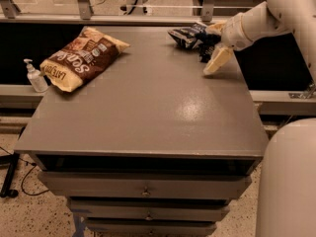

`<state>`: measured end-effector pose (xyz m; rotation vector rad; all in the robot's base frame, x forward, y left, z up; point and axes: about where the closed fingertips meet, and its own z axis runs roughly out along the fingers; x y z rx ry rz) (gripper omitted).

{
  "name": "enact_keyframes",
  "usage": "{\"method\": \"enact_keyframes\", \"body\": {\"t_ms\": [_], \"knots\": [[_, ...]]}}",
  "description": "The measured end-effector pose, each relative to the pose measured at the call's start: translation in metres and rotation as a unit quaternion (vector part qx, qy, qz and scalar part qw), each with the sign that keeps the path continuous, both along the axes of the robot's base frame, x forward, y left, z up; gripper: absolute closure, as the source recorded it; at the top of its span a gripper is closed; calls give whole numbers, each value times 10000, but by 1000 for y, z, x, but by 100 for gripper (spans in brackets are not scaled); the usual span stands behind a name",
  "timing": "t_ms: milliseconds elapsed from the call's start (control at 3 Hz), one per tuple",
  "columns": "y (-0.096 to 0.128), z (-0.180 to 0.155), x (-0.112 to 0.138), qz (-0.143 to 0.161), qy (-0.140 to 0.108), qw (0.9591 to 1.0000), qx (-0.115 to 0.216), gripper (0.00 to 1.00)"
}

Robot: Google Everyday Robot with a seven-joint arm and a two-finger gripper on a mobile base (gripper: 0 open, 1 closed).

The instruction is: Move rxbar chocolate near blue chip bag

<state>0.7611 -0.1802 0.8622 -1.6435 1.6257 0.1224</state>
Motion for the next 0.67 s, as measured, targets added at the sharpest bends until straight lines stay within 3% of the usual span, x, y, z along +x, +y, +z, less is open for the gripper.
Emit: {"method": "enact_keyframes", "body": {"t_ms": [333, 667], "knots": [[5, 6, -9, 71, 8, 9998, 171, 0], [5, 24, -32, 22, -60, 9974, 713, 0]]}}
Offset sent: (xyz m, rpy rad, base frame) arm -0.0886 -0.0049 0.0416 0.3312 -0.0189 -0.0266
